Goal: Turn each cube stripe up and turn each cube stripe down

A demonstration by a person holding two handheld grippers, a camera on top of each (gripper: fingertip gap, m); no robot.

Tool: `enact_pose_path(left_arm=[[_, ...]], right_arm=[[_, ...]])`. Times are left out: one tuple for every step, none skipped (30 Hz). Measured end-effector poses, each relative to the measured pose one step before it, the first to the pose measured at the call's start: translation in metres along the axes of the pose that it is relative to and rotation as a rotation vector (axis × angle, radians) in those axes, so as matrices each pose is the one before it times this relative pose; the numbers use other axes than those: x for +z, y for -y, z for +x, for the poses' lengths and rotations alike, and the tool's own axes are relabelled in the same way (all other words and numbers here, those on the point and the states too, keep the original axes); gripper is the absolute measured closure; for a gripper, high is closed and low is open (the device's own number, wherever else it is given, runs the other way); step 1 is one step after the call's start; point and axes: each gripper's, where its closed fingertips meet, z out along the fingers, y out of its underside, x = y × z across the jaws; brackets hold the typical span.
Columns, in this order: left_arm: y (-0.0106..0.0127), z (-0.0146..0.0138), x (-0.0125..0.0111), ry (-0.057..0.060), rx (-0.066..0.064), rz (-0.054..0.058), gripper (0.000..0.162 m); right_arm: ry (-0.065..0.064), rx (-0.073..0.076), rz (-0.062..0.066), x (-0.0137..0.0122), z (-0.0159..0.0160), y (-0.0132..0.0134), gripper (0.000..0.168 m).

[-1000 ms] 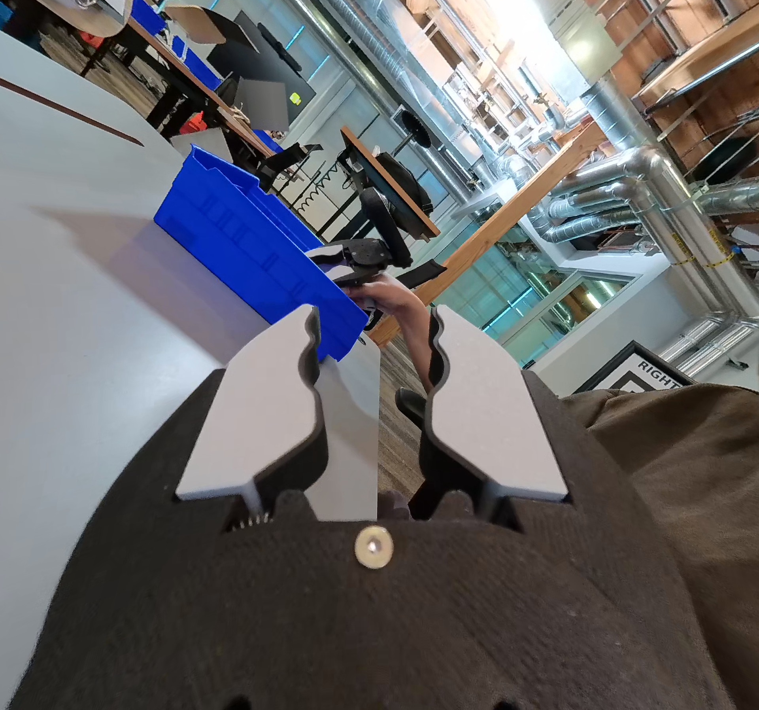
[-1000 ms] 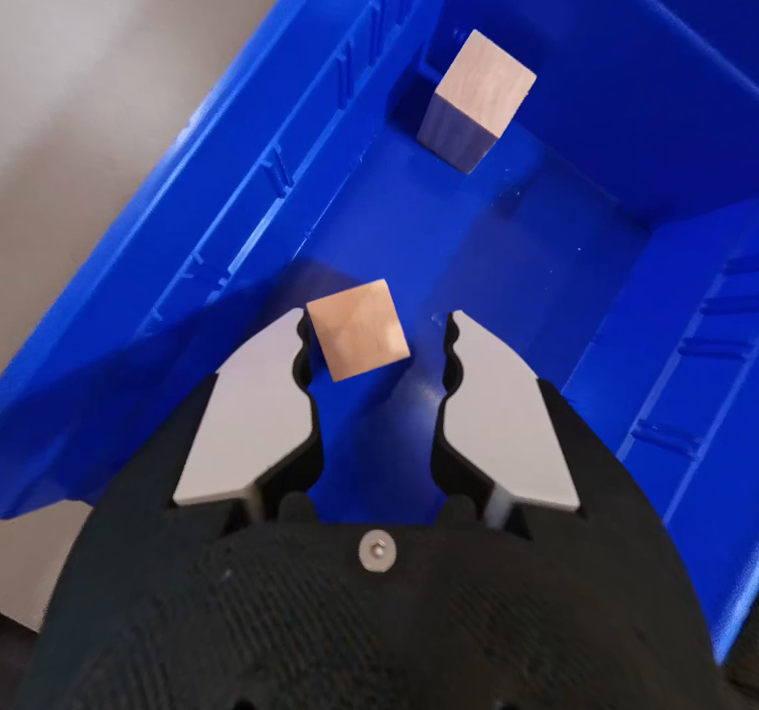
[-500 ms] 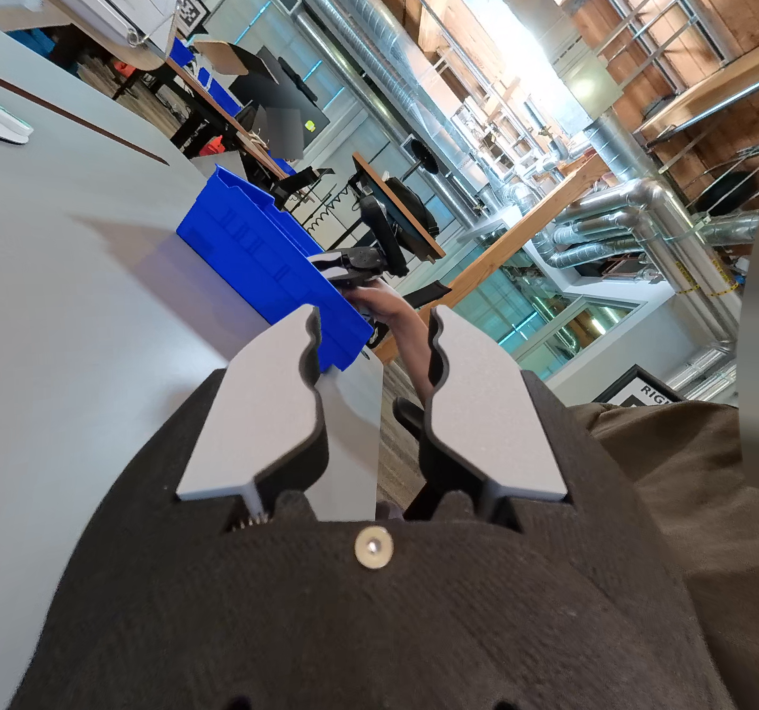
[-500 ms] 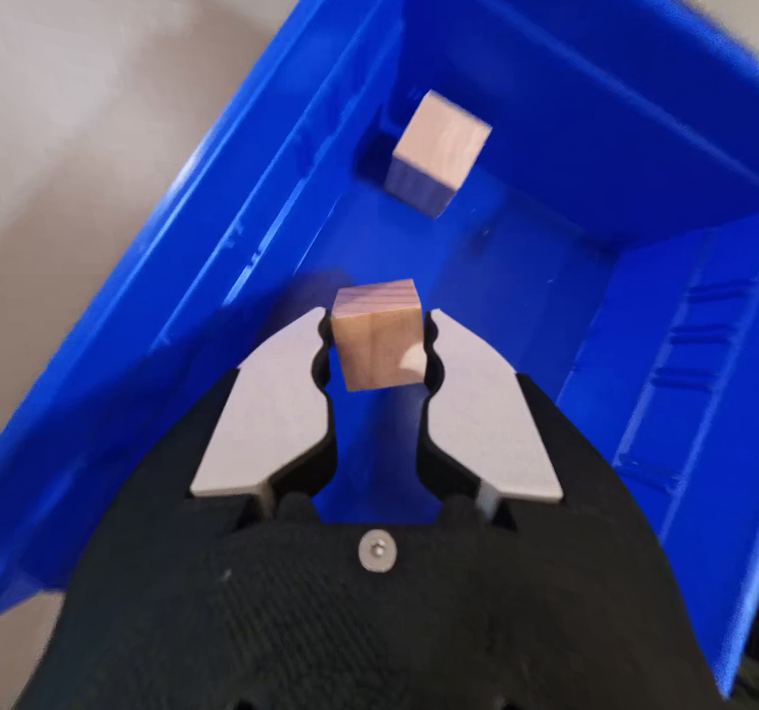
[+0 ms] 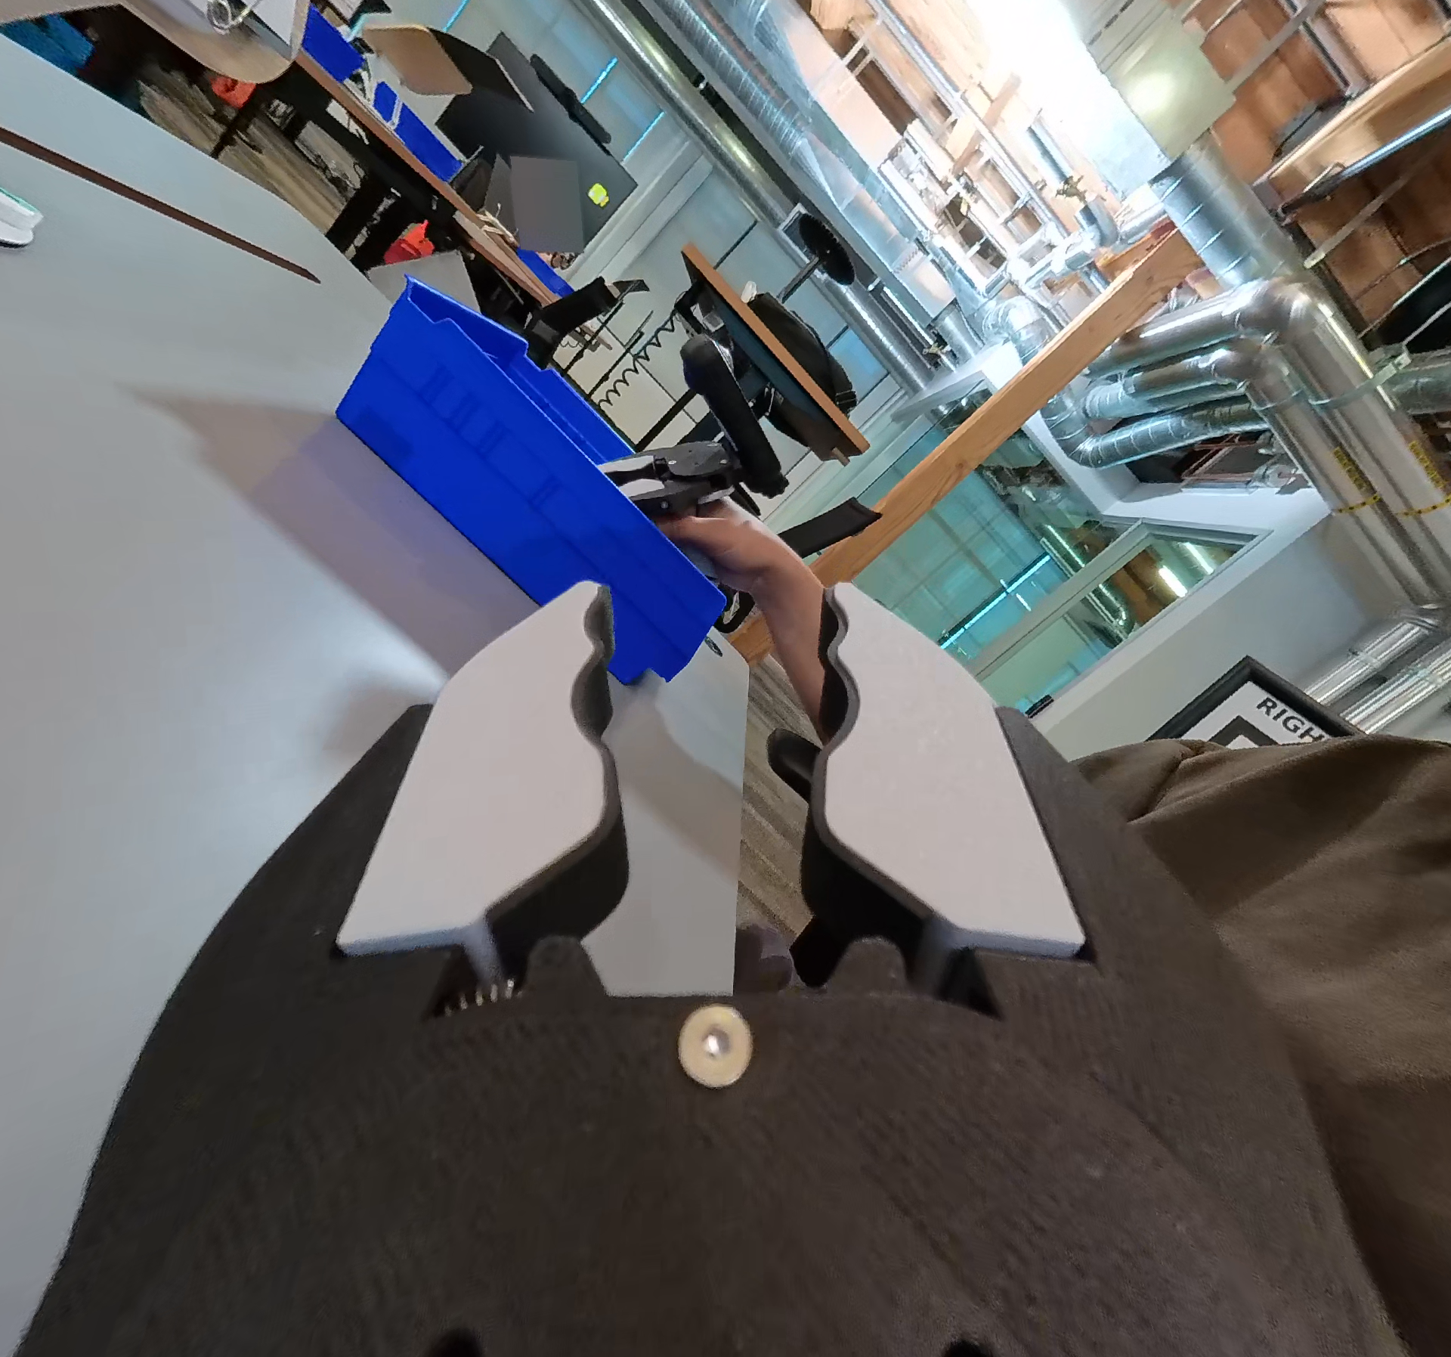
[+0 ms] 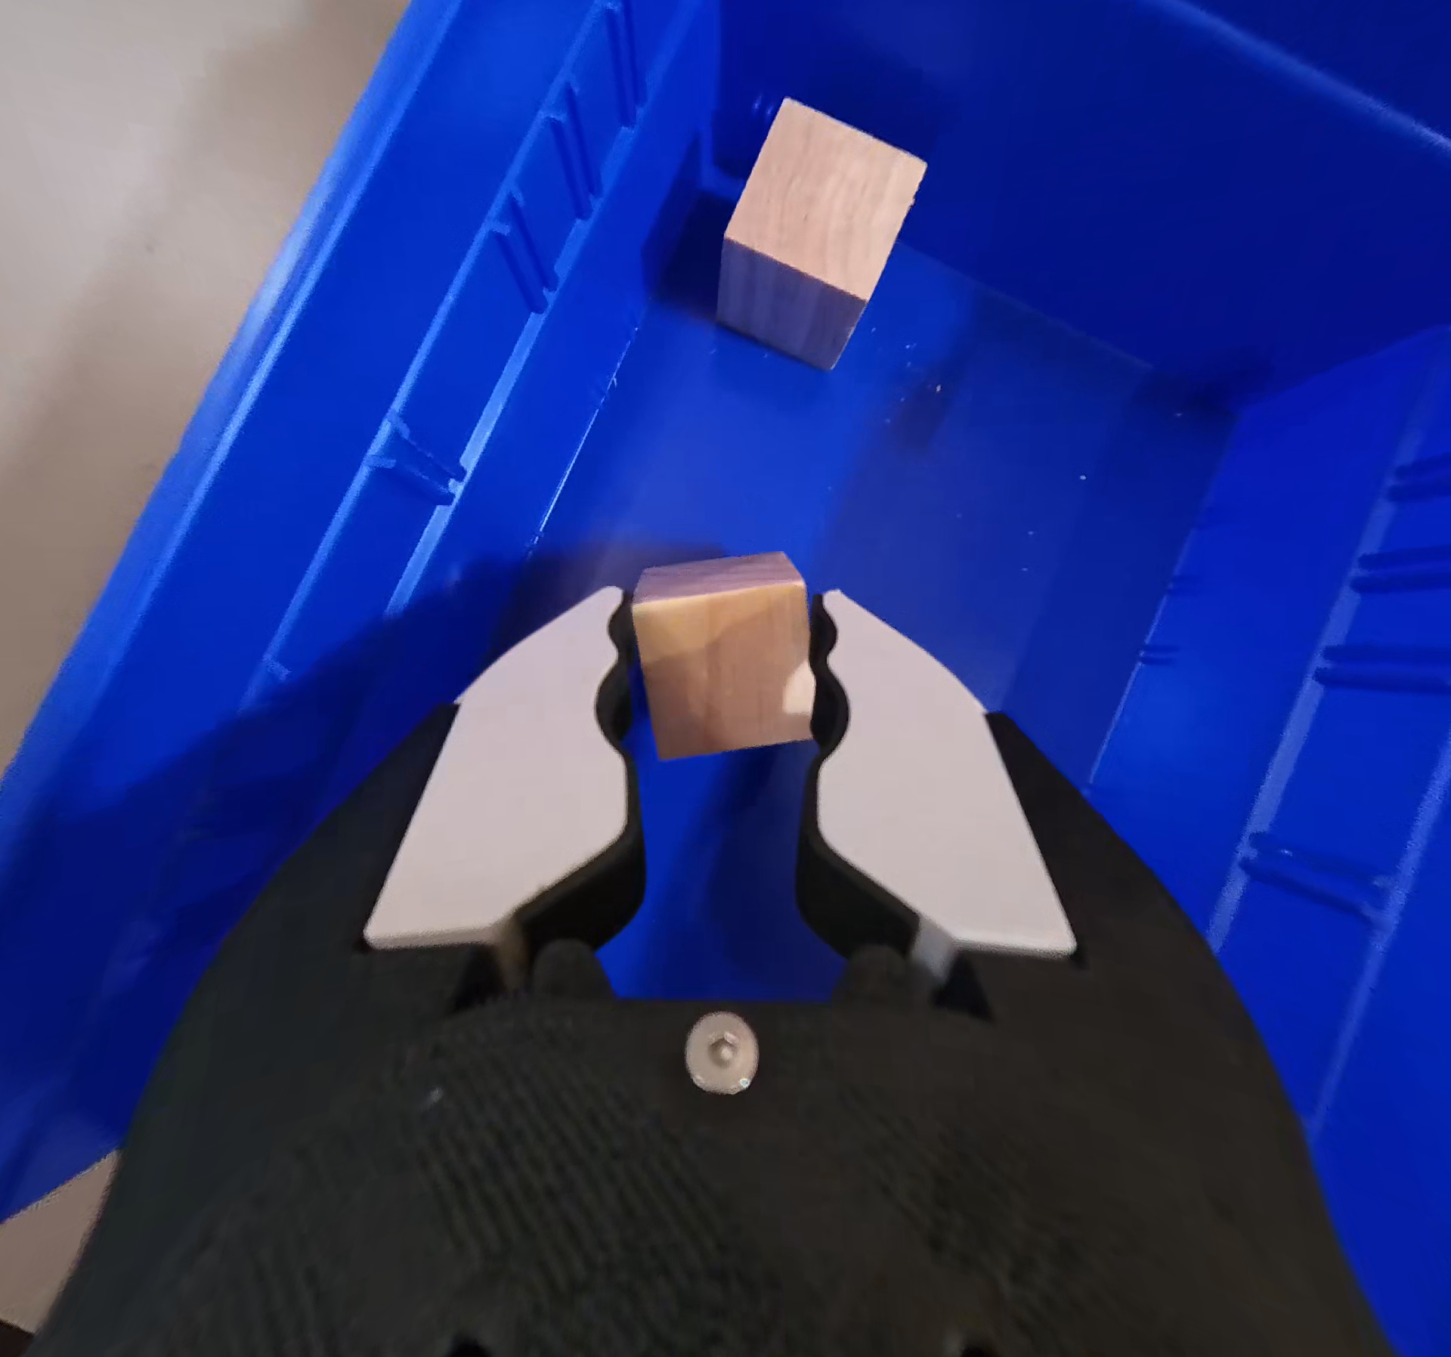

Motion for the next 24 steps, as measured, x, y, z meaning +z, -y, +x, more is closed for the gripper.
enact_pose_path(left_arm=[[-0.0002,-0.00011,0.00015,0.0001,-0.0001,-0.0008,0.112],[-0.00001,-0.00021,-0.00003,-0.0004,-0.0016,0.0003,0.112],[0.00025,-0.00015,-0.00013,-0.0008,-0.0026,0.0013,0.112],[0.00041,-0.00009,-0.0002,-0.0013,-0.0028,0.002,0.112],[0.00032,0.00002,-0.00033,-0.0014,-0.0023,0.0022,0.112],[0.00053,0.0001,-0.00033,-0.0009,-0.0016,0.0028,0.112],[0.00059,-0.00007,-0.00053,-0.0001,-0.0013,0.0035,0.112],[0.00063,0.00006,-0.00036,-0.0004,-0.0014,0.0037,0.112],[0.00057,-0.00008,-0.00028,-0.0009,-0.0024,0.0034,0.112],[0.00044,-0.00015,-0.00016,-0.0014,-0.0037,0.0032,0.112],[0.00052,-0.00004,-0.00005,-0.0017,-0.0044,0.0032,0.112],[0.00051,0.00008,-0.00008,-0.0016,-0.0038,0.0032,0.112],[0.00029,0.00024,-0.00007,-0.0012,-0.0018,0.0024,0.112],[0.00022,0.00014,-0.00007,0.0003,0.0007,0.0009,0.112],[-0.00004,-0.00006,0.00002,0.0017,0.0029,-0.0005,0.112],[-0.00015,-0.00023,0.00013,0.0018,0.0029,-0.0012,0.112],[-0.00013,-0.00029,0.00017,0.001,0.0005,-0.0014,0.112],[-0.00012,-0.00028,0.00023,-0.0008,-0.0022,-0.0011,0.112],[-0.00011,-0.00009,0.00016,-0.0018,-0.0034,-0.0005,0.112],[-0.00018,0.00012,0.0001,-0.0019,-0.0025,-0.0001,0.112],[-0.00026,0.00022,0.0001,-0.001,-0.0003,-0.001,0.112],[-0.00033,0.00016,0.00003,0.0001,0.0018,-0.0018,0.112],[-0.00027,-0.00001,-0.0001,0.001,0.0024,-0.0018,0.112],[-0.00011,0.00006,-0.00024,0.0008,0.0013,-0.0004,0.112]], right_arm=[[-0.0016,0.0056,0.0191,-0.00143,0.00063,0.00301,0.124],[-0.0022,0.0114,0.0392,-0.00187,0.00078,0.00627,0.124],[-0.0051,0.0173,0.0454,-0.0016,0.00163,0.0073,0.124],[-0.0214,0.019,0.0377,-0.00128,0.00444,0.00628,0.124],[-0.0388,0.0097,0.0215,-0.00059,0.00731,0.00369,0.124],[-0.0453,-0.0015,0.0046,0.00027,0.00864,0.00101,0.124],[-0.0397,-0.004,-0.0052,0.0013,0.00839,-0.00072,0.124],[-0.0257,0.0036,-0.0075,0.0022,0.0067,-0.00158,0.124],[-0.0092,0.0153,-0.0079,0.00271,0.00446,-0.00208,0.125],[0.0038,0.0221,-0.0107,0.0024,0.00228,-0.00262,0.124],[0.0081,0.0201,-0.0076,0.00161,0.00115,-0.00226,0.124],[0.0038,0.0144,-0.0044,0.00085,0.00103,-0.0019,0.124],[-0.0029,0.0066,-0.0053,0.00011,0.00137,-0.00182,0.124],[-0.0072,-0.0011,-0.0067,-0.00021,0.00151,-0.00181,0.124],[-0.0126,-0.0044,-0.0053,-0.00045,0.00217,-0.00137,0.124],[-0.0106,-0.005,-0.0046,-0.00048,0.00175,-0.00119,0.125],[-0.0021,-0.0026,-0.0067,-0.00049,0.00042,-0.00146,0.125],[0.0041,0.0011,-0.0025,-0.00031,-0.0006,-0.00092,0.125],[0.0058,0.0049,0.001,-0.00004,-0.00106,-0.0006,0.125],[0.005,0.0044,-0.0024,0.00014,-0.00117,-0.00083,0.125],[0.0024,-0.0001,-0.0002,0.00027,-0.00112,-0.00033,0.125],[0.001,-0.0033,0.0008,0.00015,-0.00116,0.0001,0.125],[-0.0001,-0.0039,-0.0018,0.00024,-0.00103,-0.00007,0.124],[-0.0019,-0.0045,-0.0001,0.0001,-0.00081,0.00033,0.124]])
